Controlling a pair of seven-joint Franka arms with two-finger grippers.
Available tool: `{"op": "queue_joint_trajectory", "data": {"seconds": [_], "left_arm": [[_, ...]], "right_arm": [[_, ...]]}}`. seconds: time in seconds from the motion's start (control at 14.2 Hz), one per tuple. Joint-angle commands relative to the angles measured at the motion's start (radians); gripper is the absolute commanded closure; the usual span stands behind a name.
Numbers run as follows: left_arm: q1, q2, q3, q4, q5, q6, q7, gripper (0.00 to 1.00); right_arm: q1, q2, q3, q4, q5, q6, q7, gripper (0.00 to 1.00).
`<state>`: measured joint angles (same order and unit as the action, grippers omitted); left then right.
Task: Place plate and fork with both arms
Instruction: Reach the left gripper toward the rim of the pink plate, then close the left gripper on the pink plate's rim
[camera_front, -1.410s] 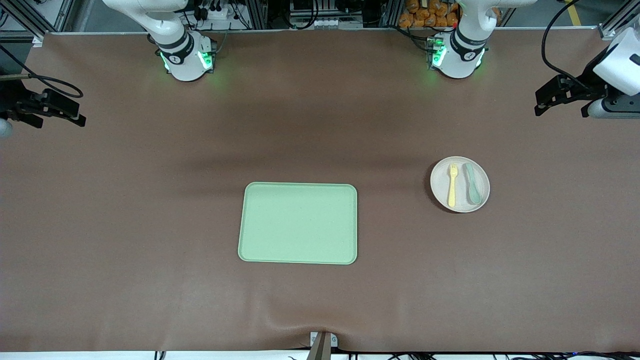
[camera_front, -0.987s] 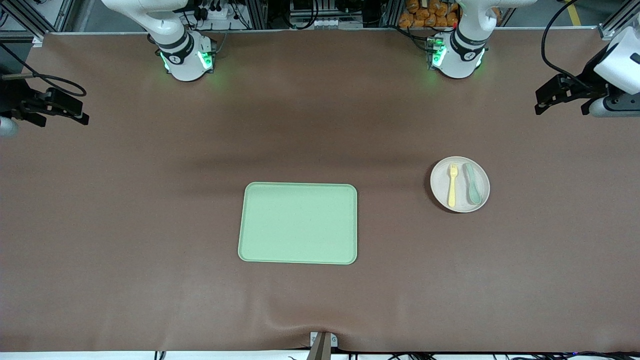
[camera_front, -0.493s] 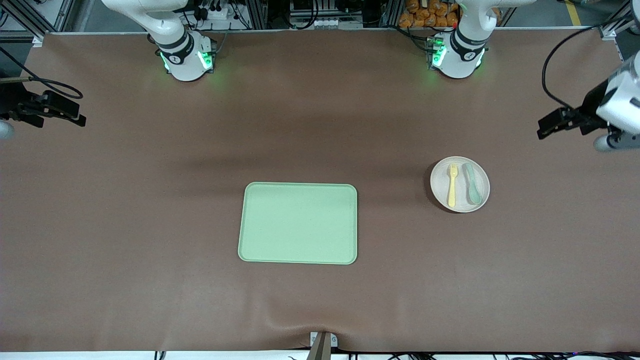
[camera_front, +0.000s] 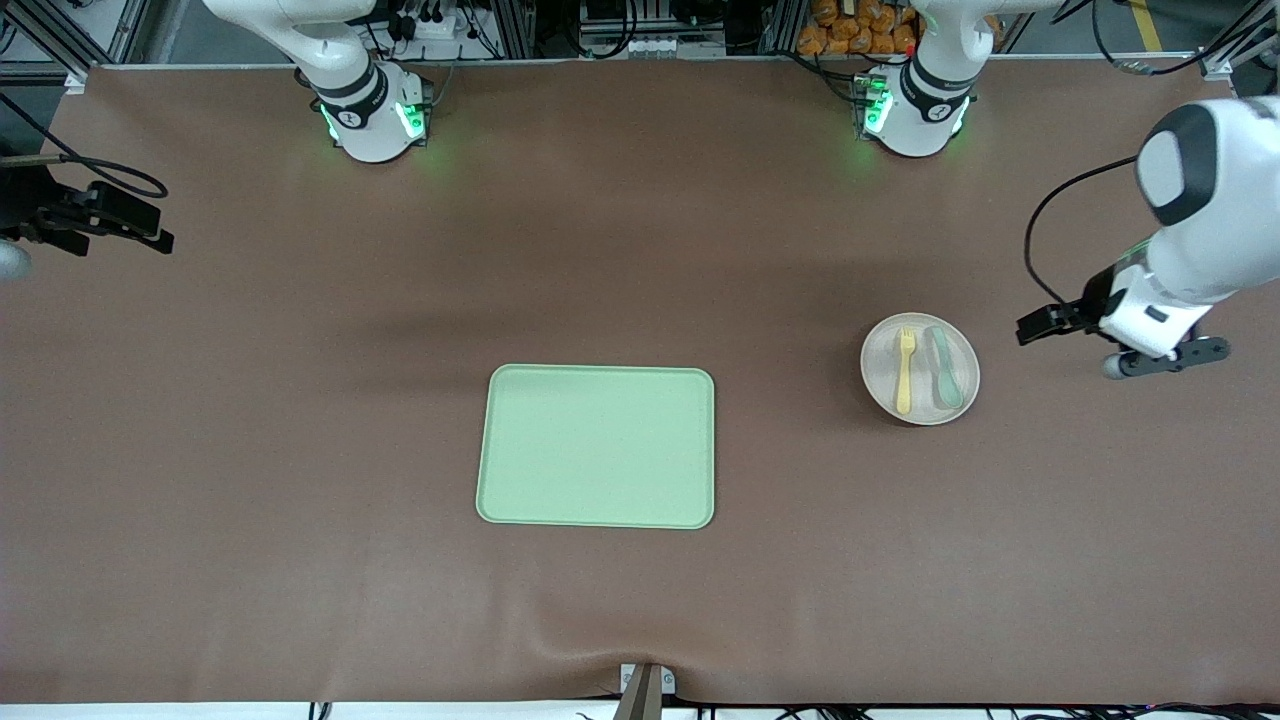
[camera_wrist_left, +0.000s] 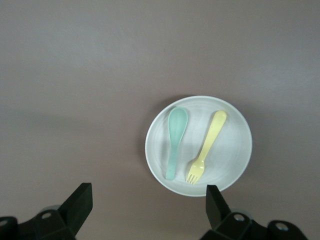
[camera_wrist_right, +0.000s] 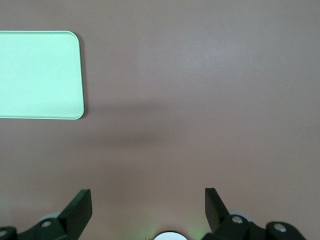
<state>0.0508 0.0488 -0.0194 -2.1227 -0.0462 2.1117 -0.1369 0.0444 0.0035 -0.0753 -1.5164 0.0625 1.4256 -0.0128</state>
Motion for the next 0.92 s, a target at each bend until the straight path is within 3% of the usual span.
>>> {"op": "queue_joint_trajectory", "data": {"seconds": [0.0,0.07,0.21,0.28,0.42,0.63,0.85], "left_arm": [[0.011,0.019,-0.005,-0.118,-0.058,0.155,0.011,0.00],[0.012,0.040,-0.005,-0.134,-0.058,0.189,0.011,0.00],[0.021,0.095,-0.007,-0.140,-0.060,0.237,0.011,0.15],[0.026,0.118,-0.007,-0.151,-0.060,0.276,0.013,0.18],[0.026,0.137,-0.007,-0.186,-0.061,0.355,0.013,0.18],[0.037,0.204,-0.010,-0.190,-0.089,0.417,0.022,0.28],[0.041,0.255,-0.011,-0.204,-0.090,0.494,0.063,0.30]], "right_arm": [[0.006,-0.014,-0.001,-0.010,-0.004,0.022,0.004,0.00],[0.006,-0.013,-0.001,-0.011,-0.004,0.032,0.004,0.00],[0.006,-0.011,-0.001,-0.013,-0.004,0.035,0.004,0.00],[0.006,-0.011,-0.001,-0.013,-0.004,0.035,0.002,0.00],[0.006,-0.011,-0.001,-0.013,-0.004,0.033,0.002,0.00],[0.005,-0.011,-0.001,-0.013,-0.004,0.032,0.002,0.00],[0.005,-0.010,-0.001,-0.013,-0.004,0.030,0.000,0.00]]}}
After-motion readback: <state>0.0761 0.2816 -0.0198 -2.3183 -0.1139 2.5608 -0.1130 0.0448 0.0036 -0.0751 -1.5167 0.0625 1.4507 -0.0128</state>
